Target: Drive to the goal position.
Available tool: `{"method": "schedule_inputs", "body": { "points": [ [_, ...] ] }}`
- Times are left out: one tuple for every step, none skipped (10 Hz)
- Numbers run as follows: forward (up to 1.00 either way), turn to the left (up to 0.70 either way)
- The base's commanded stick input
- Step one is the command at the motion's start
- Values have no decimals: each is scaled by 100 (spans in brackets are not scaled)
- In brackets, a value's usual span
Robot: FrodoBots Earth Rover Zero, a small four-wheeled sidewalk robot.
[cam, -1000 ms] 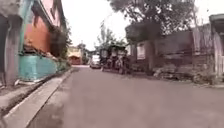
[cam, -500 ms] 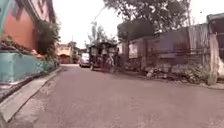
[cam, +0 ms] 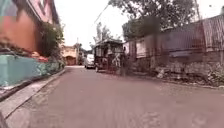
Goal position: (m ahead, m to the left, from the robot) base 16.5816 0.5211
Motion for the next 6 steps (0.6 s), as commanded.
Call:
{"method": "schedule_inputs", "body": {
  "points": [
    [85, 9],
    [85, 9],
    [85, 9],
    [85, 9],
    [85, 9],
    [85, 9]
  ]
}}
